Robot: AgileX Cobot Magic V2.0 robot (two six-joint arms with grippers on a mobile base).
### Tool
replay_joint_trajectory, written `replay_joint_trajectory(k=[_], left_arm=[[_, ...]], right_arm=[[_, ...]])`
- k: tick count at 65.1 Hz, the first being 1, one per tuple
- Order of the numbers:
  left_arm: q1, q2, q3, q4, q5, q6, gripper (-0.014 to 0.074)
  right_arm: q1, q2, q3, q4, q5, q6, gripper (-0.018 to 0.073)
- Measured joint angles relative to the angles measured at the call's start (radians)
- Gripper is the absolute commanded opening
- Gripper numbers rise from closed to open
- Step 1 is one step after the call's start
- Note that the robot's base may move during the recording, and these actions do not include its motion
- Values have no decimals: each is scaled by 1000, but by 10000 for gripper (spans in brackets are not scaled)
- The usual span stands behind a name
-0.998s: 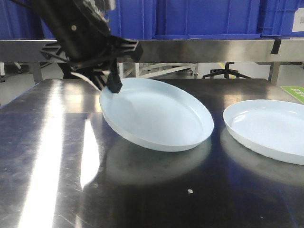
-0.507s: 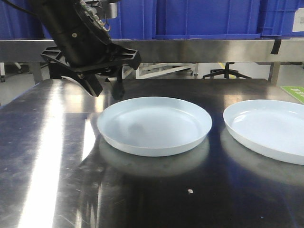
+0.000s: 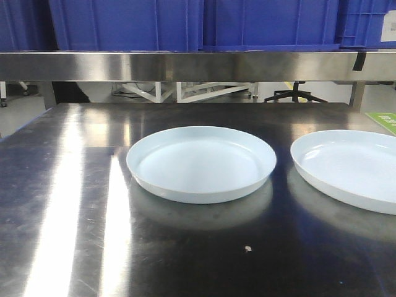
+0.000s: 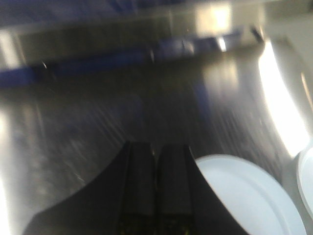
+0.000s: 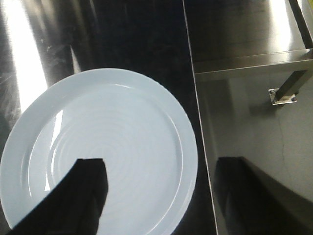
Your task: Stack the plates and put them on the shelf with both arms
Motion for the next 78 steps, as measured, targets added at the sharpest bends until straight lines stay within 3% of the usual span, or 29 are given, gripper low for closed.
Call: replay_joint_trajectory(k=[7,24,29,43,59,66,71,73,78], left_arm=[[93,-120,60,18,-42,0,85],[392,-366,309,12,-134,-5,85],[433,-421,398,10,-154,-5,85],[429,-533,668,10,-261,-7,85],[414,-574,852,30,-339,-7,85],[414,-574,873,35,-335,-7,85],[414,-574,875,35,-335,-7,85],[414,-574,875,37,-338,-7,85],[414,-574,875,37,-349,-7,85]], right_arm=[[0,0,0,0,0,0,569],[0,0,0,0,0,0,569],[0,0,0,0,0,0,569],[0,0,0,0,0,0,569],[0,0,0,0,0,0,559],[0,0,0,0,0,0,424],[0,0,0,0,2,0,178],[0,0,0,0,6,0,20],[0,0,0,0,23,0,104]])
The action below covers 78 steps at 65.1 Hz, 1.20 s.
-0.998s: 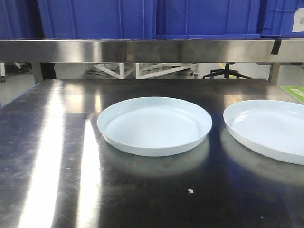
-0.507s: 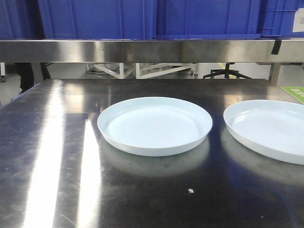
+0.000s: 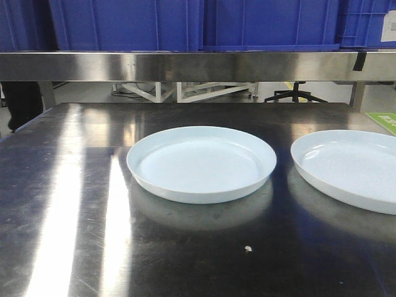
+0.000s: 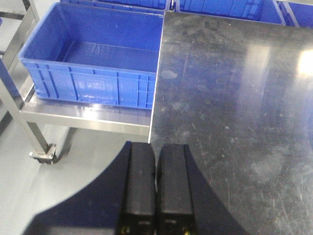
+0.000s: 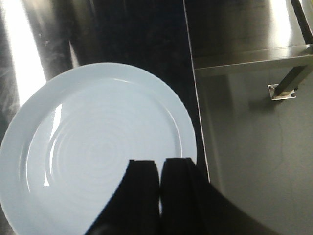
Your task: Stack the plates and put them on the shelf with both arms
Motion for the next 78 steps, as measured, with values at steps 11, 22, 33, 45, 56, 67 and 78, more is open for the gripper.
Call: replay_joint_trajectory(k=[11,22,33,45,56,67,78], left_arm=[[0,-1,0,0,-9,0,85],[0,-1,0,0,-9,0,85],[0,-1,0,0,-9,0,85],[0,-1,0,0,-9,0,85],[0,-1,0,0,-9,0,85],[0,-1,0,0,-9,0,85],[0,-1,0,0,-9,0,85]], right_arm=[[0,0,0,0,18,0,98],[0,0,0,0,42,0,159],[0,0,0,0,72,0,402],[0,0,0,0,75,0,445],[0,0,0,0,75,0,445],[0,0,0,0,71,0,445],[0,19,0,-23,57,0,445]])
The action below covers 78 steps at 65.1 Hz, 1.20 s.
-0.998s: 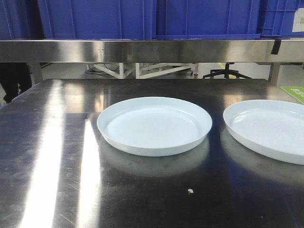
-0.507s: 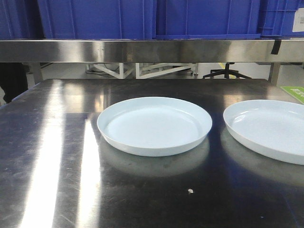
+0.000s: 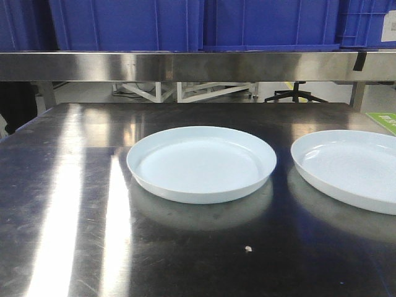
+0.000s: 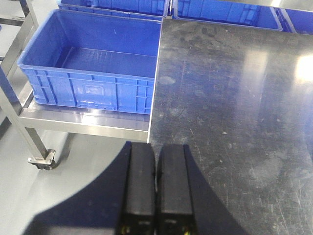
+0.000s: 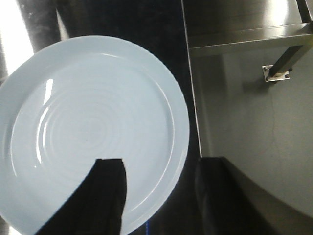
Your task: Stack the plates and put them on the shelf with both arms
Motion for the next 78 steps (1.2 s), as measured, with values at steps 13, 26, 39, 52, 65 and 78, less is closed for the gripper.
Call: replay_joint_trajectory(k=[13,26,39,52,65,78], left_arm=[[0,0,0,2,0,0,85],[0,0,0,2,0,0,85],[0,0,0,2,0,0,85],[0,0,0,2,0,0,85],[0,0,0,2,0,0,85],[0,0,0,2,0,0,85]], right_arm=[[-22,92,-2,-54,-71,0,445],[-89,229,-45,-64,-140,0,445],[-99,357,-113,-66,-150,0,445],[-99,430,-122,-66,-156,0,445],[-99,449,-124,-66,-158,0,331],[-99,449,-127,-66,-160,0,69]])
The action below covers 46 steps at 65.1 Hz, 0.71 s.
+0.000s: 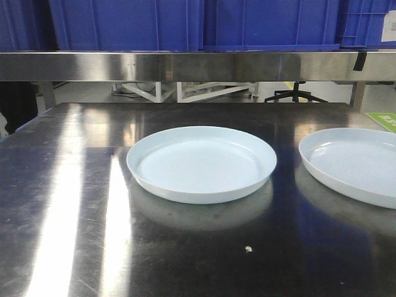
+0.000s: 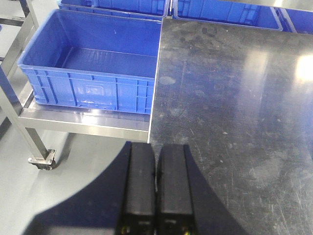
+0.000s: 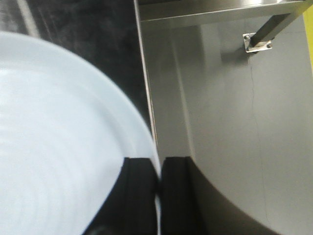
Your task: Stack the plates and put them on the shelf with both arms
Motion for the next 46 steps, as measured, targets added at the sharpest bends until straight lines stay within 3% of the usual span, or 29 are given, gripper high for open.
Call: replay_joint_trajectory(k=[29,37,46], left_arm=[[0,-1,0,0,0,0,85],[0,-1,0,2,0,0,85],[0,-1,0,2,0,0,85]], right_arm=[[25,-152,-126,2,69,0,52],[95,-198,-171,6,88,0,52],[225,-198,-209,11,97,-1,52]])
